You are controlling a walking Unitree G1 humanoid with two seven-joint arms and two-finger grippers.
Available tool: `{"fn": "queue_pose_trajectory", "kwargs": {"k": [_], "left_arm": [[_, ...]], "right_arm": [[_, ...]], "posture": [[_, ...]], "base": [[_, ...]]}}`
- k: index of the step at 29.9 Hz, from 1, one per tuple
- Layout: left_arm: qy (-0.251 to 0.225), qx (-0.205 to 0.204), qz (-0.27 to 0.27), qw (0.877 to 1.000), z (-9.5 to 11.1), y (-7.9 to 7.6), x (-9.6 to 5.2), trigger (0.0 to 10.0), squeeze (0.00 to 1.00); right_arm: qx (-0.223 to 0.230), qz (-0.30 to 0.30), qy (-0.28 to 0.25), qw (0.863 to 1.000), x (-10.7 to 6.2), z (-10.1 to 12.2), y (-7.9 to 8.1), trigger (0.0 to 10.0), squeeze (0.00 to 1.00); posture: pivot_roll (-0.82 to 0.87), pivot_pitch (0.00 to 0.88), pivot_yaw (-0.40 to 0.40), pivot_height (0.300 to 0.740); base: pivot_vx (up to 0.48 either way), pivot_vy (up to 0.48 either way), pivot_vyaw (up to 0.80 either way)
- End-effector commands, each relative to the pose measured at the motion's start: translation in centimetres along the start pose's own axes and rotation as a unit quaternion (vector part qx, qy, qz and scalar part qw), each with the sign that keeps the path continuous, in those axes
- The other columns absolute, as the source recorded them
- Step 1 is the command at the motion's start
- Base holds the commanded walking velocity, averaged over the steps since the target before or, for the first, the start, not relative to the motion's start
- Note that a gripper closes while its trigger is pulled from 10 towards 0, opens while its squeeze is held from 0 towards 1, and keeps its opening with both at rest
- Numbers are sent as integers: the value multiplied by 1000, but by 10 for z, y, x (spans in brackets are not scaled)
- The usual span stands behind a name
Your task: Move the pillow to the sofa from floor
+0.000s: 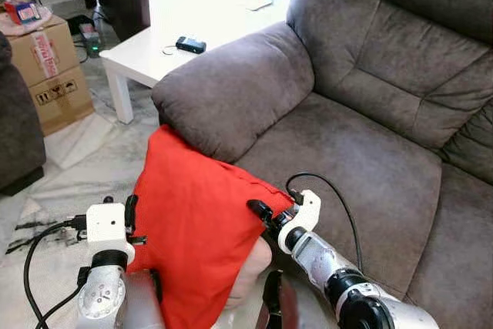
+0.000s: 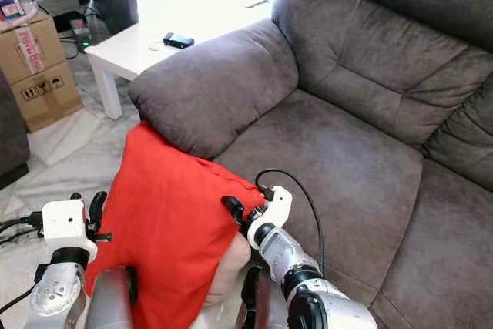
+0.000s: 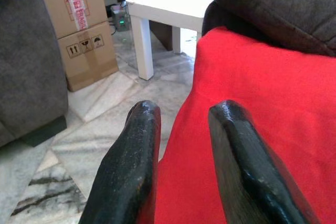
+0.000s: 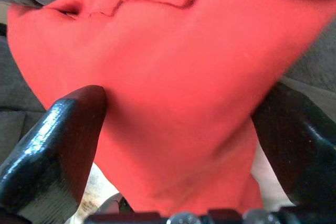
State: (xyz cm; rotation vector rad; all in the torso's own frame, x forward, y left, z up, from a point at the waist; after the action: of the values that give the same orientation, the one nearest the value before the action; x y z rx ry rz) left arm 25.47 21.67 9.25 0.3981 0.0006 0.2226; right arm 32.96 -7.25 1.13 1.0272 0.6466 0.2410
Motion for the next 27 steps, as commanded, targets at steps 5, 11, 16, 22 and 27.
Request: {"fn": "queue_pose_trajectory", "kwargs": {"k": [5,11,16,22,27], "left_arm": [[-4,-4,6,1000,7,2,-3,10000,0],[-4,-3,8,1000,9,3,-6,10000,0],[-1,-3,6,1000,9,2,-9,10000,0],[-4,-3,8,1000,14,3,-12,10000,0],[-3,-4,11,1000,16,2,-17,10000,0]], "right_arm": [[9,39,0,999,5,1,15,10000,0],[-6,30,9,999,6,-5,15,10000,0],[-22,11,9,1000,5,-6,10,10000,0],[-45,8,-2,999,5,-4,9,10000,0],[-26,27,-18,999,5,-1,13,10000,0]], "posture": [[312,142,-242,556],[324,153,-245,556],[329,165,-248,556],[331,186,-258,556],[331,214,-265,556]], "base": [[0,0,0],[0,0,0],[0,0,0],[0,0,0],[0,0,0]]}}
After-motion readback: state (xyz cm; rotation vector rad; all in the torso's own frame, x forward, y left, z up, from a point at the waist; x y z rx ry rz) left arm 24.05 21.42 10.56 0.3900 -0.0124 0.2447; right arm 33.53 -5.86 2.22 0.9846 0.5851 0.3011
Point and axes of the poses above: a point about 5 cm out from each wrist's last joint towards the gripper, its own x axis pointing out of the wrist towards the gripper, its own z axis along the axis of the wrist's last joint, y = z × x, the point moved 2 cm from there along x, pointing out of the wrist towards the gripper, and after that the axes turned 13 degrees about x, right-handed, at the moved point
